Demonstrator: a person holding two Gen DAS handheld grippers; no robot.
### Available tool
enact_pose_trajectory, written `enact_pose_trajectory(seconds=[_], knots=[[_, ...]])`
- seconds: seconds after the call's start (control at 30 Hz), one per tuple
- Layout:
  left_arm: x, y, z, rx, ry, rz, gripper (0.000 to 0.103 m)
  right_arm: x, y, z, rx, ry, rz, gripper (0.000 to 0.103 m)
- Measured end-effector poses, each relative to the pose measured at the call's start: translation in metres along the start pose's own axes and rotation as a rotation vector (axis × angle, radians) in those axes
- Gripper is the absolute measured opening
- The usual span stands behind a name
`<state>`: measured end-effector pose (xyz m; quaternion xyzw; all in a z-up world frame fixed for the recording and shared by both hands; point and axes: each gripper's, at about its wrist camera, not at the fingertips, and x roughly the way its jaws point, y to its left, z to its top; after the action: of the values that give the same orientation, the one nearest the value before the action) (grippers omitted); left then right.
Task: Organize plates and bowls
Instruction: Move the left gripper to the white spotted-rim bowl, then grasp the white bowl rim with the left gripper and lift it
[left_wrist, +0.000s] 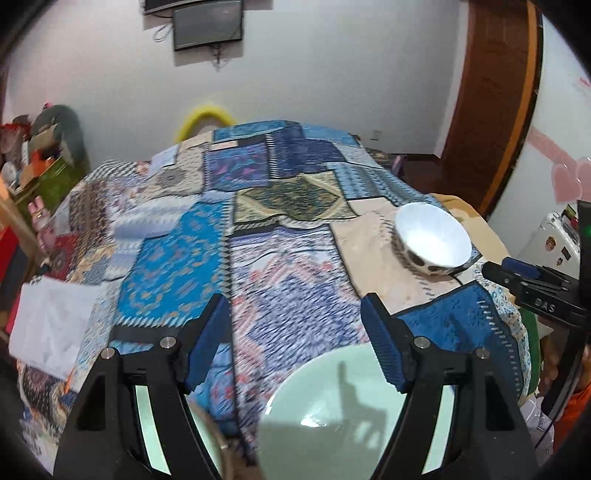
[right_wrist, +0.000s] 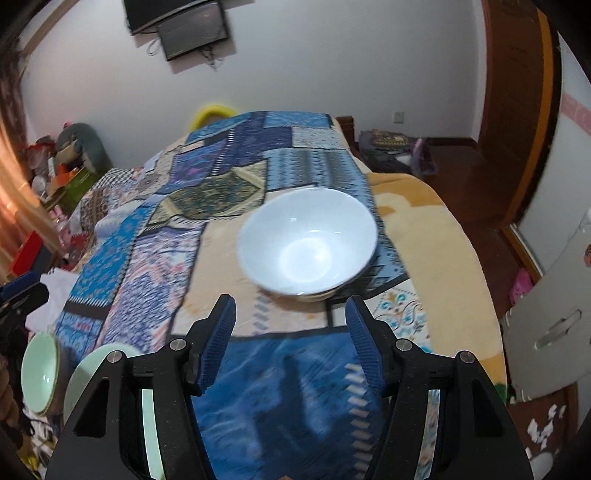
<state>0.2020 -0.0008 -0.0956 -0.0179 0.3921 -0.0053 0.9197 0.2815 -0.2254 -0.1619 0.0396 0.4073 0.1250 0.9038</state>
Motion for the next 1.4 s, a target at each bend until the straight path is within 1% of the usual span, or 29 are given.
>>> enact_pose_trajectory(seconds=[0.07, 0.13, 0.23, 0.3, 0.37, 0.43, 0.57, 0.67, 0.77, 0.9, 0.97, 1.0, 1.07, 1.13, 1.17, 1.23, 1.3, 1.4], knots=[[0.009, -0.009, 0.006, 0.013, 0.004, -0.035, 0.075, 0.008, -0.009, 0.004, 0.018, 0.009, -0.007, 0.058], [0.021, -0.019, 0.014, 0.029, 0.01, -0.057, 0.084, 0.016, -0.016, 0.008, 0.027, 0.018, -0.014, 0.058], [0.038, -0.03, 0.027, 0.037, 0.0, -0.075, 0.086, 0.032, -0.028, 0.014, 0.044, 0.035, -0.011, 0.058], [0.053, -0.036, 0.035, 0.037, 0.013, -0.079, 0.087, 0.042, -0.031, 0.016, 0.047, 0.049, -0.007, 0.058], [0.069, -0.039, 0.042, 0.03, 0.037, -0.09, 0.088, 0.054, -0.037, 0.019, 0.068, 0.076, 0.004, 0.058], [0.087, -0.041, 0.048, 0.023, 0.08, -0.095, 0.088, 0.065, -0.043, 0.022, 0.092, 0.1, 0.021, 0.058], [0.119, -0.047, 0.053, 0.035, 0.141, -0.083, 0.087, 0.082, -0.047, 0.024, 0.093, 0.143, 0.024, 0.057], [0.137, -0.052, 0.054, 0.056, 0.153, -0.066, 0.087, 0.086, -0.048, 0.025, 0.096, 0.148, 0.032, 0.055], [0.15, -0.056, 0.054, 0.055, 0.172, -0.084, 0.087, 0.092, -0.049, 0.03, 0.108, 0.159, 0.054, 0.051], [0.159, -0.061, 0.056, 0.067, 0.177, -0.098, 0.087, 0.099, -0.044, 0.033, 0.083, 0.173, 0.035, 0.05], [0.162, -0.064, 0.057, 0.076, 0.167, -0.102, 0.086, 0.104, -0.044, 0.034, 0.07, 0.182, 0.033, 0.044], [0.163, -0.065, 0.058, 0.076, 0.162, -0.109, 0.084, 0.106, -0.045, 0.034, 0.067, 0.187, 0.034, 0.042], [0.167, -0.066, 0.06, 0.074, 0.172, -0.129, 0.08, 0.111, -0.044, 0.036, 0.054, 0.197, 0.048, 0.033], [0.171, -0.069, 0.061, 0.074, 0.192, -0.166, 0.072, 0.113, -0.042, 0.036, 0.037, 0.213, 0.07, 0.027], [0.173, -0.07, 0.062, 0.078, 0.198, -0.17, 0.07, 0.113, -0.039, 0.035, 0.024, 0.217, 0.082, 0.023], [0.177, -0.072, 0.061, 0.09, 0.206, -0.167, 0.067, 0.112, -0.034, 0.032, -0.01, 0.225, 0.105, 0.02], [0.182, -0.074, 0.059, 0.102, 0.219, -0.165, 0.064, 0.11, -0.025, 0.027, -0.051, 0.225, 0.119, 0.02], [0.191, -0.072, 0.055, 0.087, 0.256, -0.172, 0.06, 0.109, -0.018, 0.023, -0.075, 0.226, 0.15, 0.02]])
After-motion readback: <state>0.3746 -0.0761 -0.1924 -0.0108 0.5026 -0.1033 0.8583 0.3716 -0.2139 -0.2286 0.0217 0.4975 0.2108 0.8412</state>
